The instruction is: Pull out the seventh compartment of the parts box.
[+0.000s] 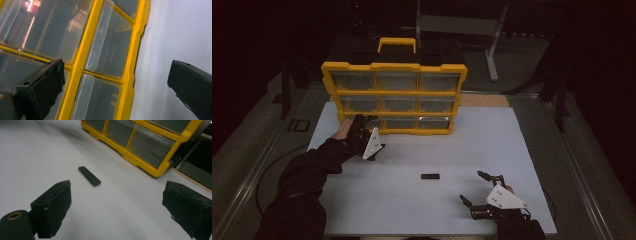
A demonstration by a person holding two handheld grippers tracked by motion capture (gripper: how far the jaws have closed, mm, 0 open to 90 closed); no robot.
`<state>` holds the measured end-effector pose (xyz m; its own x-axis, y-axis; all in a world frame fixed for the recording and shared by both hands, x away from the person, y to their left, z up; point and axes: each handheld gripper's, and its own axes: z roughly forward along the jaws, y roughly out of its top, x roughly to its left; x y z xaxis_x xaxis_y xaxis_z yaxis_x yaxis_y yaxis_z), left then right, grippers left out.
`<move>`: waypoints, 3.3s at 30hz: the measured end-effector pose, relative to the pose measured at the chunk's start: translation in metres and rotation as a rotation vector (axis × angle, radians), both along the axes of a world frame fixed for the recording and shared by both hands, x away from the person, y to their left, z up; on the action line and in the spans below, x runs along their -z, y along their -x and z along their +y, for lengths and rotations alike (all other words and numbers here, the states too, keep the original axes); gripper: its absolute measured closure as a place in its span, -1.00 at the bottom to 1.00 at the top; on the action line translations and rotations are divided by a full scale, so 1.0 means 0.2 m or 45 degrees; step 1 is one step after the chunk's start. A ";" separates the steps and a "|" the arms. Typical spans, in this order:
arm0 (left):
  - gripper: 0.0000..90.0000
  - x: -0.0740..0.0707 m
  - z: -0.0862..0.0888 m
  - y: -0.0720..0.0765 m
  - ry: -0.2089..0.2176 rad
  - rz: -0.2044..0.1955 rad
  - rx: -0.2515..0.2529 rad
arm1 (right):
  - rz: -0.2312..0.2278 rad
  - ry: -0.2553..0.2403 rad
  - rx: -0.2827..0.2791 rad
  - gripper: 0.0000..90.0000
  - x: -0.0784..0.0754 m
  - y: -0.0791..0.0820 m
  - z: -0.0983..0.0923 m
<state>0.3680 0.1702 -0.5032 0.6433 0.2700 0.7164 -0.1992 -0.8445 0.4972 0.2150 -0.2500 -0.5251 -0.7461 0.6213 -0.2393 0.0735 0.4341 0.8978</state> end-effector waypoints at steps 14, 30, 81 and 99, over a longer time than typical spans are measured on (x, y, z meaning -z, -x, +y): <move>-0.96 0.05 0.01 -0.06 -0.074 -0.034 -0.078 | 0.002 -0.003 0.000 -0.81 0.00 0.00 0.00; -0.44 0.08 -0.02 -0.10 -0.155 -0.093 -0.156 | 0.009 -0.004 -0.001 -0.81 0.00 0.00 -0.01; 0.64 0.07 -0.05 -0.13 -0.378 -0.248 -0.216 | 0.013 -0.007 -0.003 -0.81 0.00 0.00 -0.01; 0.66 0.01 -0.06 -0.12 -0.431 -0.172 -0.182 | 0.015 -0.015 0.004 -0.81 0.00 0.00 -0.01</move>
<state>0.3919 0.1589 -0.5050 0.5098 0.0842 0.8562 -0.1122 -0.9802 0.1632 0.2145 -0.2525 -0.5251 -0.7468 0.6265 -0.2232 0.0856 0.4233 0.9019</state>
